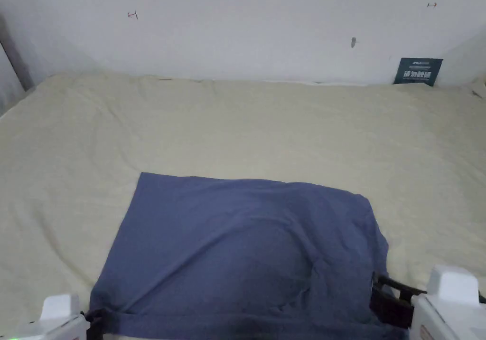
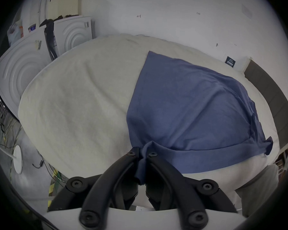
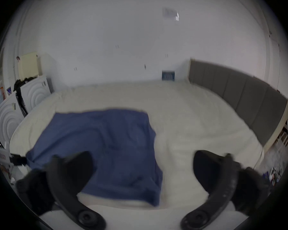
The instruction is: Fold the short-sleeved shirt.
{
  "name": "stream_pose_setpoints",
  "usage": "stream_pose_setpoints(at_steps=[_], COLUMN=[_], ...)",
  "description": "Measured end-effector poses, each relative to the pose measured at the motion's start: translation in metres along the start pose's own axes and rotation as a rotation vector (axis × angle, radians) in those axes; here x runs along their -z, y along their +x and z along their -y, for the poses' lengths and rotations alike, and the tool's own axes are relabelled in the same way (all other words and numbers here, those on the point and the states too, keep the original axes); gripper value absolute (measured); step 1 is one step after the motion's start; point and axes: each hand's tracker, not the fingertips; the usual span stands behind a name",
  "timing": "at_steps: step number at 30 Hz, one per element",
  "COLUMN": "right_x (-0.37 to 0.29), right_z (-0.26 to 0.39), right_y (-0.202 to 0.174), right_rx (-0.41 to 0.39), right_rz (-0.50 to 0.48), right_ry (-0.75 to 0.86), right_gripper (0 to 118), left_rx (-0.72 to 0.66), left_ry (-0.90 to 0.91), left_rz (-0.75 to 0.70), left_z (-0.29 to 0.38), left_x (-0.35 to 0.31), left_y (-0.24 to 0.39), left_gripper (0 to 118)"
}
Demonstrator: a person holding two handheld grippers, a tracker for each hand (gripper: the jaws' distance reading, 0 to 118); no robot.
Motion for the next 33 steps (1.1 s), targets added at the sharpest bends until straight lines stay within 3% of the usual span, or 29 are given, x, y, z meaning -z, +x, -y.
stream_pose_setpoints(at_steps=[5, 7, 9, 11, 14, 20, 25, 33], right_x=[0.033, 0.043, 0.048, 0.056, 0.064, 0.039, 0.029, 0.082], right_z=[0.053, 0.067, 0.071, 0.073, 0.074, 0.053, -0.001, -0.068], right_y=[0.018, 0.021, 0.020, 0.019, 0.019, 0.021, 0.024, 0.017], right_rx=[0.016, 0.024, 0.017, -0.004, -0.015, 0.022, 0.013, 0.034], right_rz=[-0.001, -0.013, -0.009, -0.011, -0.052, -0.056, -0.065, -0.056], right_ry=[-0.196, -0.210, -0.222, -0.230, -0.256, -0.153, -0.037, 0.018], right_gripper=[118, 106, 80, 61, 4, 3, 3, 3], left_rx=[-0.002, -0.008, -0.008, -0.002, 0.002, -0.029, -0.052, -0.034], left_ry=[0.032, 0.044, 0.042, 0.039, 0.032, 0.063, 0.115, 0.167], left_rz=[0.016, 0.016, 0.015, 0.013, 0.011, 0.013, 0.027, 0.028], left_z=[-0.012, -0.015, -0.016, -0.016, -0.018, -0.028, -0.061, -0.141], left_x=[-0.002, -0.002, -0.002, -0.004, -0.004, -0.007, 0.004, 0.020], left_y=[-0.006, -0.007, -0.008, -0.005, -0.004, -0.003, -0.008, 0.016], left_gripper=[7, 7, 7, 7, 7, 7, 7, 7])
